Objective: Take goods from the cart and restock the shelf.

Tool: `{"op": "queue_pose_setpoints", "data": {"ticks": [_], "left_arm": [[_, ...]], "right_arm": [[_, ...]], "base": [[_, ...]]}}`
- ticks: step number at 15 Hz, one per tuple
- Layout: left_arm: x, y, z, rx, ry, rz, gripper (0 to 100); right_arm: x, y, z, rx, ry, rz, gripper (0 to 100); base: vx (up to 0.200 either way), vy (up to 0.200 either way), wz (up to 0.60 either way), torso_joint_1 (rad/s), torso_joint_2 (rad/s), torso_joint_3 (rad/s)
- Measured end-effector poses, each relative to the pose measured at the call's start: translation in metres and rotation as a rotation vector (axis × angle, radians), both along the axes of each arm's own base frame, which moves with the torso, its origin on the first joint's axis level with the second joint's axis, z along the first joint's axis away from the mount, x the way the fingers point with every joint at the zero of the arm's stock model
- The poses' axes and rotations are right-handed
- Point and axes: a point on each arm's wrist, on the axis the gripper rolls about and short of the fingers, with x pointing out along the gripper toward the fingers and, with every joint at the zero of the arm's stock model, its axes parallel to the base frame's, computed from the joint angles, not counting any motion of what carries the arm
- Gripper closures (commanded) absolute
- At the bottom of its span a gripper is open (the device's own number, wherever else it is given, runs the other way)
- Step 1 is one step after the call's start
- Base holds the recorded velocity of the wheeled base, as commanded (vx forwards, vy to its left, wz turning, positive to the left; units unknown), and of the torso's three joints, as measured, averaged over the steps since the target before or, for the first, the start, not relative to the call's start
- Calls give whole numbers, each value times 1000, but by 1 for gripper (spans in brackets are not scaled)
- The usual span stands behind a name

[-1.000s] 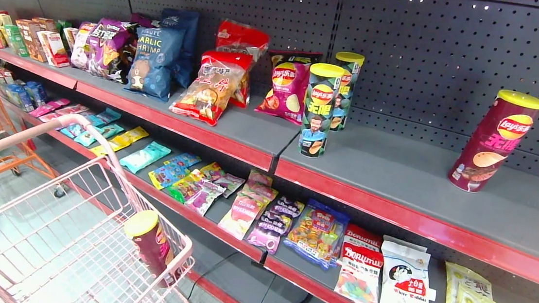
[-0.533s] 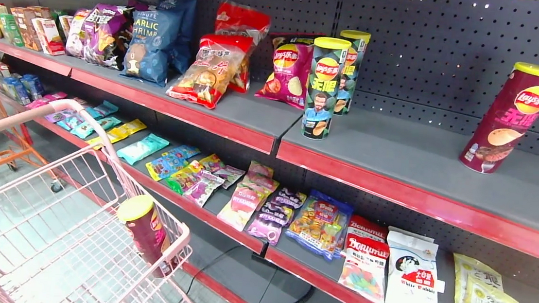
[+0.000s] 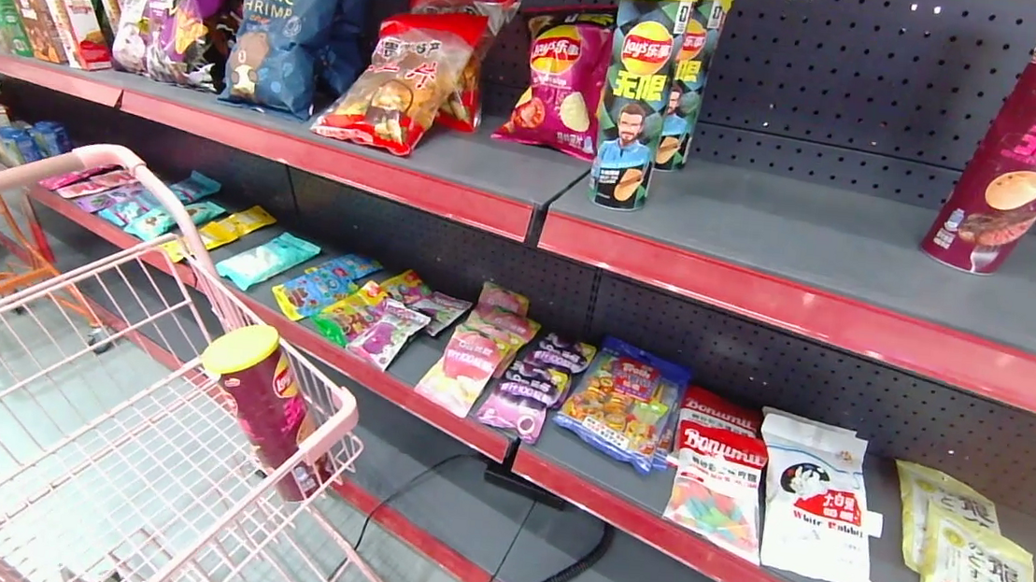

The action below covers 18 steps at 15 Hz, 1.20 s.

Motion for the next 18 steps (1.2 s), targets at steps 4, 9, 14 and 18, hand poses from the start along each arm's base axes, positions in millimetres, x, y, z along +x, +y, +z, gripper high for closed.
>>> {"op": "queue_pose_setpoints", "data": {"ticks": [4,9,14,18], "left_arm": [[38,1,89,-110,22,40,0],[149,6,82,-98,192,-30,0],[201,8,37,-62,403,-122,0],[229,9,12,-62,483,-147,0]], "right_arm": [[0,0,0,-2,0,0,0],[0,0,0,-5,0,0,0],[0,0,0,-6,0,0,0],[0,0,0,-7,0,1,0]], "base": [[0,0,0,-13,47,33],[0,0,0,0,0,0],[0,0,0,0,0,0],[0,0,0,0,0,0]]}}
